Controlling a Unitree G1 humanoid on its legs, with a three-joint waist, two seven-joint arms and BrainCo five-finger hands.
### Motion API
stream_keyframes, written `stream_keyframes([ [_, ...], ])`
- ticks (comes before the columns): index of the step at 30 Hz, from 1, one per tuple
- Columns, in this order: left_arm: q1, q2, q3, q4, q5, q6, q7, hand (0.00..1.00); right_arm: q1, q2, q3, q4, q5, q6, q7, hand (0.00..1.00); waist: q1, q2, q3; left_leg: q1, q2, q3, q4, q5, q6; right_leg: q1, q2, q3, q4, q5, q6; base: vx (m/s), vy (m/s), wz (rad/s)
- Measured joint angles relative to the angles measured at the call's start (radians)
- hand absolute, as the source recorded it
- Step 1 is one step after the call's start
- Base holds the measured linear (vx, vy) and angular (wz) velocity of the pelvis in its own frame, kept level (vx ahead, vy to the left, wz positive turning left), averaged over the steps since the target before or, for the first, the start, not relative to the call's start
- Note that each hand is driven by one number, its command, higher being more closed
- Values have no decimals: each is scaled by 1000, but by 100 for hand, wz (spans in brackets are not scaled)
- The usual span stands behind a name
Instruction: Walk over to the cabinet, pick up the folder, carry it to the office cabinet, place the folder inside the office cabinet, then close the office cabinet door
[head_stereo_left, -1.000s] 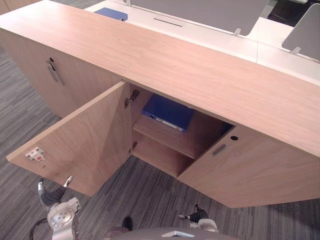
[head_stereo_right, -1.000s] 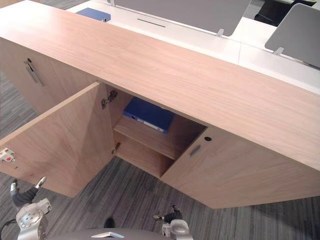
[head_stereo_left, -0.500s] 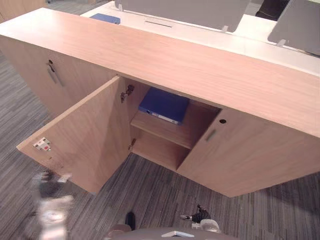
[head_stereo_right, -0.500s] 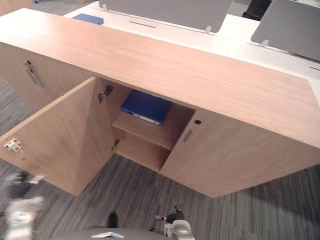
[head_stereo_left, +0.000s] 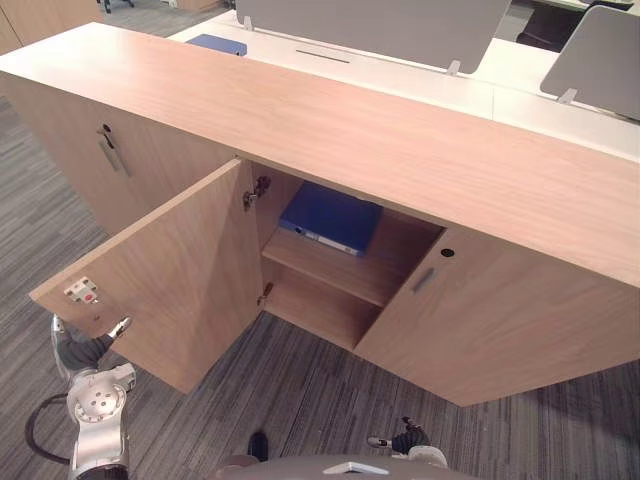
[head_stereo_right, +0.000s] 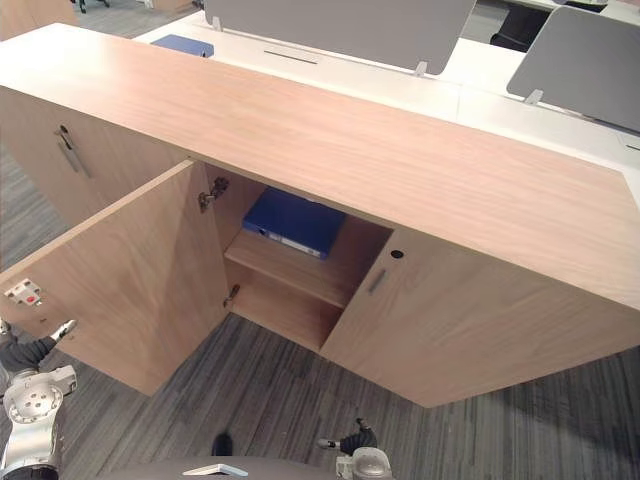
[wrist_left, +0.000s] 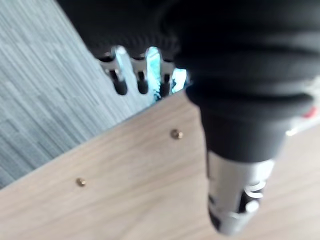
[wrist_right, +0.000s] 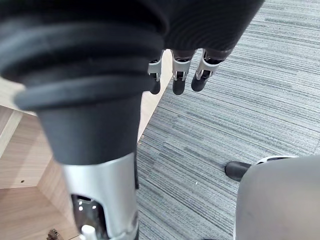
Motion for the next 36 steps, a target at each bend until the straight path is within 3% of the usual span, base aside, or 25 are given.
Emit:
stream_keyframes([
  [6, 21, -11, -21, -1, 4, 4, -5, 0, -20, 4, 0, 3, 0, 1, 0, 0, 1, 26, 21, 26, 4, 13, -2, -3, -4, 21, 2, 2, 2, 8, -12, -4, 0, -2],
  [12, 22, -23, -51, -1, 12, 5, -21, 0, -22, 4, 0, 23, 0, 3, 0, 0, -4, 30, 33, 27, 10, 14, -2, -7, -9, 15, 2, -1, 2, 0, -10, -126, -9, -4],
  [21, 73, -83, -96, -52, 49, 5, -41, 0, -12, 5, 0, 18, 0, 3, 0, 0, -4, 17, 24, 9, -4, 12, -2, -3, -5, 1, -12, 4, 0, -21, 8, -18, 15, 6],
  [23, 76, -81, -92, -51, 49, 10, -42, 0, -12, 6, -1, 18, 0, 3, 0, 0, 0, 18, 24, 5, -10, 16, -2, -8, 2, -3, -15, 8, -1, -18, 8, 94, 28, -4],
  [25, 71, -36, -53, -25, 41, 9, -89, 0, -12, 6, 0, 18, 0, 4, 2, 0, -1, 11, 20, 11, -15, 24, -1, -17, 10, 0, -18, 21, -5, -8, 19, 114, 17, -16],
  [27, 50, 26, -40, 23, -71, 21, -121, 0, -11, 5, -1, 9, 3, 4, 8, 0, -8, 12, 19, 19, -15, 48, -1, -17, 15, 3, -18, 43, -12, -2, 18, 123, 7, -28],
  [29, 43, 32, -27, 23, -194, 30, -145, 0, -9, 4, -1, -2, 2, 20, 10, 0, -9, 12, 20, 20, -15, 56, -1, -19, 14, 4, -18, 52, -13, 1, 16, 99, 5, -11],
  [32, 38, 35, -29, 65, -262, 23, -172, 0, -6, 3, -1, -7, 2, 25, 30, 0, -9, 14, 21, 33, -11, 64, -1, -23, 8, 12, -14, 54, -12, 7, 8, 20, -3, -3],
  [36, -58, 103, -38, 303, -357, 17, -174, 0, -7, 2, 0, -9, 3, 20, 35, 0, -21, 22, 25, 51, 2, 103, -1, -33, -3, 12, -7, 81, -13, 11, 3, -59, -16, -27],
])
